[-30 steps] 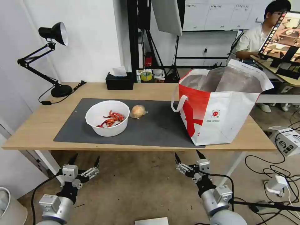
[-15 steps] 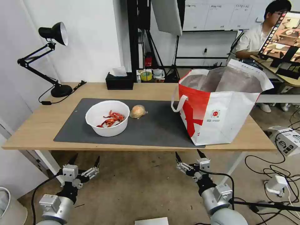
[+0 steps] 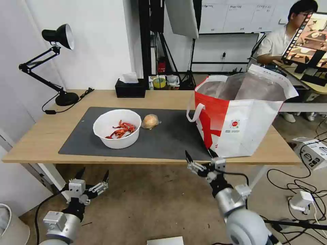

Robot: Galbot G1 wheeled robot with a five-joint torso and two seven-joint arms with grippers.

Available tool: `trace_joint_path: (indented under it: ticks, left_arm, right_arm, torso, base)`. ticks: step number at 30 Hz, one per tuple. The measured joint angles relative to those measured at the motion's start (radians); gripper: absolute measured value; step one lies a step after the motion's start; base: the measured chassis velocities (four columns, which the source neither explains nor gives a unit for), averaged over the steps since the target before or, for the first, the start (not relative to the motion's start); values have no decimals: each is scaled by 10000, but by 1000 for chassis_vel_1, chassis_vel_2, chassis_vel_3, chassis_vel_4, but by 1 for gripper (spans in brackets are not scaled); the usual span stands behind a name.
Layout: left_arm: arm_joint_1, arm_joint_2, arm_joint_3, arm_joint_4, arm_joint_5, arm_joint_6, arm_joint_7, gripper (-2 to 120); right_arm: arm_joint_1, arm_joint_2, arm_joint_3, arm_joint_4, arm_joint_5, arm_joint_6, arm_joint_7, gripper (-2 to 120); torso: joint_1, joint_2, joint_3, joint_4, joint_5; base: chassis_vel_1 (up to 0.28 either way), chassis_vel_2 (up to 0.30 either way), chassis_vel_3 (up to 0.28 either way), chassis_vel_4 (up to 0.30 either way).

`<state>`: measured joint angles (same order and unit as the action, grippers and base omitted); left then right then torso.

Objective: Pick up the trash from the table and place it into the takeout bag.

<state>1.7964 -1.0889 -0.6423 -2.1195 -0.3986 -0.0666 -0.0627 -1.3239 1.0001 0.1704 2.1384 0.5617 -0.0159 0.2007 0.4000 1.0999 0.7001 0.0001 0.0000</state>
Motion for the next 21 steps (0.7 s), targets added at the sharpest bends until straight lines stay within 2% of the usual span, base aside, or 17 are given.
trace_joint_path:
  ticks: [11, 21]
  left_arm:
    - [-219, 172, 57, 235, -105, -11, 101, 100]
    - [-368, 171, 114, 468, -109, -6, 98, 100]
  right_arm:
    - [2372, -465, -619, -920, 1027, -597, -341, 100]
    - [4426, -228, -1941, -2183, 1446, -1242, -108, 100]
  torso:
    - [0, 0, 0, -2, 0]
    - [0, 0, 0, -1, -1]
  base:
    - [0, 0, 0, 0]
    - [0, 0, 0, 0]
